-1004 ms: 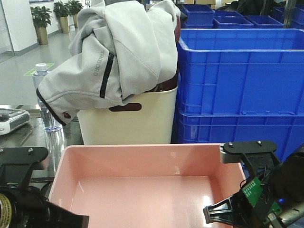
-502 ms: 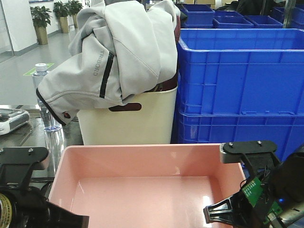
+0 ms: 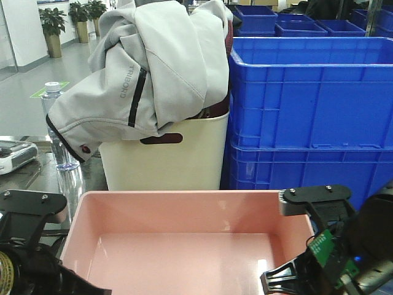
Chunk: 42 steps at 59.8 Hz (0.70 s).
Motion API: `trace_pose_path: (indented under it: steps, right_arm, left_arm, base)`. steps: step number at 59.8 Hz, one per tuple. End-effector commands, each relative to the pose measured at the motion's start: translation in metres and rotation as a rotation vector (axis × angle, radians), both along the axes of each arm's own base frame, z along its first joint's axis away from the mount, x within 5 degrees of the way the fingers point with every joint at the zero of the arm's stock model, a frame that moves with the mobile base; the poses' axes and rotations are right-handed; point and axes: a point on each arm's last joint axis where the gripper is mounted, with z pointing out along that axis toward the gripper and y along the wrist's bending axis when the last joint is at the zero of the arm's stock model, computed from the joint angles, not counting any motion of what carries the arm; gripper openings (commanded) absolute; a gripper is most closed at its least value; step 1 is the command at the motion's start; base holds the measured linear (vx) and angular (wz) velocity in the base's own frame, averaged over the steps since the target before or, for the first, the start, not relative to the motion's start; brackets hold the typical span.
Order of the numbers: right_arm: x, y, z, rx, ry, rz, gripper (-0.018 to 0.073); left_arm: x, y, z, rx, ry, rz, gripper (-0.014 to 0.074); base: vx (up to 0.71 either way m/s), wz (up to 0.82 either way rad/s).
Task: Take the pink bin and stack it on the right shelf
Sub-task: 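Lower the bin onto the shelf and open both grippers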
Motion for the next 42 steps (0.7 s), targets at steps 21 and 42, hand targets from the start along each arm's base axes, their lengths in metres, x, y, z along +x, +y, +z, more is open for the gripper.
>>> trace_pose_path:
  steps: [21,42]
  right_arm:
    - [0.046,0.025,-0.011,-0.115,0.131,-0.011,0.0132]
    - [0.043,0.027,0.002,-0.051,0.076,0.026,0.0416]
  left_arm:
    - [0.047,-0.001,0.000,0.177,0.078,-0.043,0.0120]
    - [0.040,-0.001,0.007,0.149,0.076,-0.120,0.0464]
  base:
    - [0.00,0.00]
    - [0.00,0.00]
